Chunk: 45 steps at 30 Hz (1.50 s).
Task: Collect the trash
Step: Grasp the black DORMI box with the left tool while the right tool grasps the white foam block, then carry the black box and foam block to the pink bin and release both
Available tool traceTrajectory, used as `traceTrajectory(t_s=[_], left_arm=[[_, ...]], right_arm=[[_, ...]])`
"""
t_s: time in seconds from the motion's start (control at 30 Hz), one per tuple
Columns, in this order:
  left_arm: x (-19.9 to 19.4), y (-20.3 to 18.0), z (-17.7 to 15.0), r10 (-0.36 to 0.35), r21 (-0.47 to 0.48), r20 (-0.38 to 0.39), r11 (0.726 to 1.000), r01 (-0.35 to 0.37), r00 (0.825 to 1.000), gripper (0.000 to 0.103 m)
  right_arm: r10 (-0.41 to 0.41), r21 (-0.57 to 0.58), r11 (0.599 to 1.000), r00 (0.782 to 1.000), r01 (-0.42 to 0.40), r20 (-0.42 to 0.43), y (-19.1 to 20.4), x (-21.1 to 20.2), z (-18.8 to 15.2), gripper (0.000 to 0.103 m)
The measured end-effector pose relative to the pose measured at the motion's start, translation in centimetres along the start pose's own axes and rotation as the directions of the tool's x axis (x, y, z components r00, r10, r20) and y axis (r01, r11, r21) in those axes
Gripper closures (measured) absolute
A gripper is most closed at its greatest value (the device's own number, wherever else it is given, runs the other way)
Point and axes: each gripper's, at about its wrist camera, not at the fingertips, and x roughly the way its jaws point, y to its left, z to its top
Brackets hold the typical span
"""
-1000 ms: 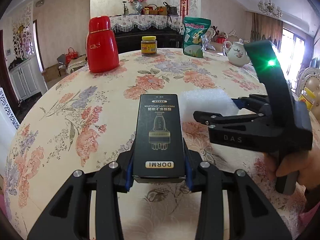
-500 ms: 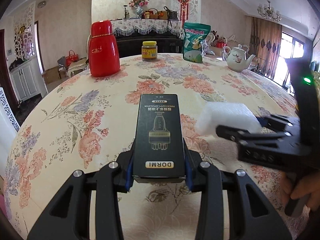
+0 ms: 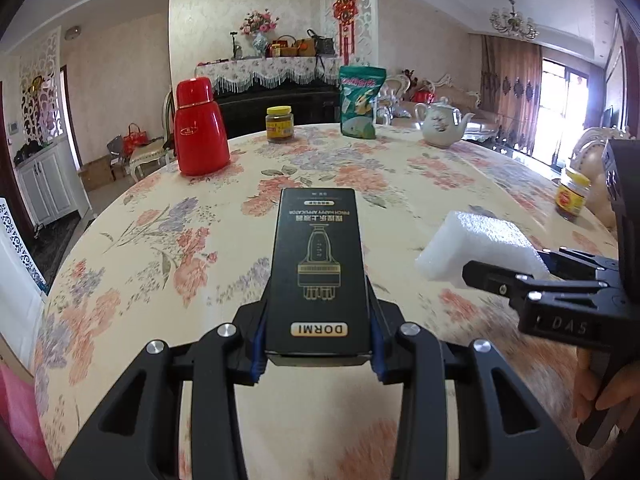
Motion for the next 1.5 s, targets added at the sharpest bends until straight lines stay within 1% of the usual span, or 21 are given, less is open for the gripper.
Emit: traceTrajectory(t_s=[0.17, 0.33, 0.63, 0.77, 0.83, 1.03, 1.1, 1.23, 1.33, 1.5], left_arm=[[-3.2, -0.3, -2.4, -0.019, 0.000, 0.004, 1.000, 0.019, 1.000, 0.065], [-6.3, -0.3, -4.9, -0.026, -0.018, 0.022, 0.999, 0.027, 0.999, 0.065], [-11.0, -0.1, -7.7, -0.042, -0.050, 0.069, 0.998, 0.045, 0.997, 0.065], [-12.7, 0.2, -8.9, -0.035, -0.057, 0.087, 0.998, 0.040, 0.996, 0.065], [-13.5, 0.5, -9.3, -0.026, -0.064, 0.099, 0.997, 0.032, 0.995, 0.065], [-15.4, 1.8, -10.5, 0.030, -0.077, 0.135, 0.997, -0.020, 0.990, 0.065], [-15.8, 2.8, -10.8, 0.057, -0.085, 0.139, 0.995, -0.045, 0.989, 0.065], [-16.8, 5.3, -11.4, 0.100, -0.130, 0.137, 0.988, -0.083, 0.985, 0.065], [-17.5, 7.3, -11.7, 0.136, -0.153, 0.142, 0.982, -0.114, 0.981, 0.065], [-18.8, 10.3, -12.3, 0.189, -0.187, 0.142, 0.969, -0.161, 0.972, 0.065]], right_arm=[[-0.009, 0.004, 1.000, 0.999, 0.009, 0.037, 0.8, -3.7, -2.5, 0.041], [-0.006, -0.006, 1.000, 0.999, 0.006, 0.043, 1.6, -6.1, -4.9, 0.041], [-0.001, -0.085, 0.996, 0.997, 0.007, 0.075, 4.8, -9.0, -7.7, 0.041], [0.001, -0.129, 0.992, 0.995, 0.011, 0.098, 6.6, -9.6, -8.4, 0.041], [0.005, -0.146, 0.989, 0.994, 0.011, 0.110, 7.4, -9.8, -8.7, 0.041], [0.040, -0.192, 0.981, 0.990, -0.014, 0.132, 9.9, -9.8, -8.7, 0.041], [0.045, -0.206, 0.978, 0.990, -0.016, 0.137, 10.8, -9.8, -8.6, 0.041], [0.053, -0.252, 0.968, 0.986, -0.013, 0.155, 13.0, -9.7, -8.3, 0.041], [0.060, -0.302, 0.953, 0.983, -0.005, 0.173, 15.2, -9.4, -8.2, 0.041], [0.113, -0.373, 0.927, 0.980, -0.045, 0.162, 19.2, -8.4, -7.8, 0.041]])
